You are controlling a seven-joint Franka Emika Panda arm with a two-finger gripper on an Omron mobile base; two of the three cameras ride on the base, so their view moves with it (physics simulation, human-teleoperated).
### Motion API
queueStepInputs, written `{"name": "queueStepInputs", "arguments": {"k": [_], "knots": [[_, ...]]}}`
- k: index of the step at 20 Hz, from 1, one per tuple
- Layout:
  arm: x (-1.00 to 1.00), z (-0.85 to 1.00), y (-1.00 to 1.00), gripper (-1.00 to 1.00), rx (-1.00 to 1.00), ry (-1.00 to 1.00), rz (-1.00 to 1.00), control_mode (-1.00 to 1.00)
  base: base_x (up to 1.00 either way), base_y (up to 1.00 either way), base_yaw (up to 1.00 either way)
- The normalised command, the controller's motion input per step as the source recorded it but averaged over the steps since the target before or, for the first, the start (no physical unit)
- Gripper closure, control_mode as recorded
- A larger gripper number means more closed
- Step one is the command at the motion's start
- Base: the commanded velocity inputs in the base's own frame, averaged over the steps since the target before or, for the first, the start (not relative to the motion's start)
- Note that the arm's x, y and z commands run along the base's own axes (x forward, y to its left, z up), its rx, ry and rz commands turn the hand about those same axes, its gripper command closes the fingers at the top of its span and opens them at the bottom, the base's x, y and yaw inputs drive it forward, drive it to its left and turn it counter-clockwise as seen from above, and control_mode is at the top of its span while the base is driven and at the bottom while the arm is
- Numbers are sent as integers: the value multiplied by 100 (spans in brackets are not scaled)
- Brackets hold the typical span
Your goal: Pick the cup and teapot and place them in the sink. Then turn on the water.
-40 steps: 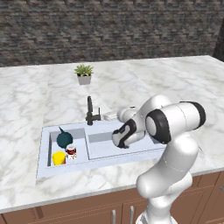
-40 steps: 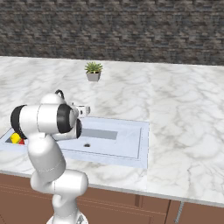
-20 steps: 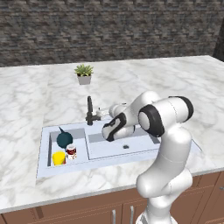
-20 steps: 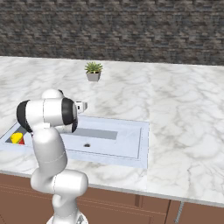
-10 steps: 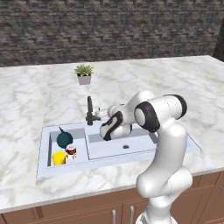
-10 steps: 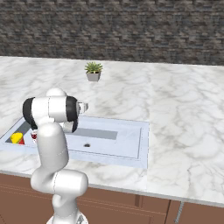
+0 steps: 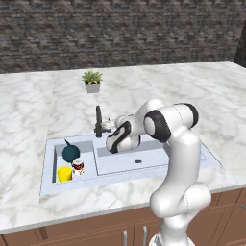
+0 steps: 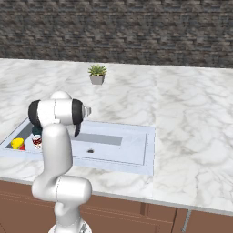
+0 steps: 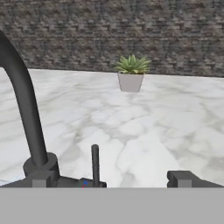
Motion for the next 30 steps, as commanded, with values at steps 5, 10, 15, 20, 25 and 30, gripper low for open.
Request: {"name": "queueStepInputs", "arguments": {"k": [5, 10, 15, 20, 25, 30], "knots": [[16, -2, 17, -100, 0, 0, 0, -100, 0, 0, 0], [13, -4, 7, -100, 0, 0, 0, -100, 0, 0, 0], [7, -12, 2, -100, 0, 0, 0, -100, 0, 0, 0], [1, -19, 0, -100, 0, 0, 0, -100, 0, 0, 0], [5, -8, 0, -100, 0, 0, 0, -100, 0, 0, 0], [14, 0, 0, -100, 0, 0, 0, -100, 0, 0, 0]]}}
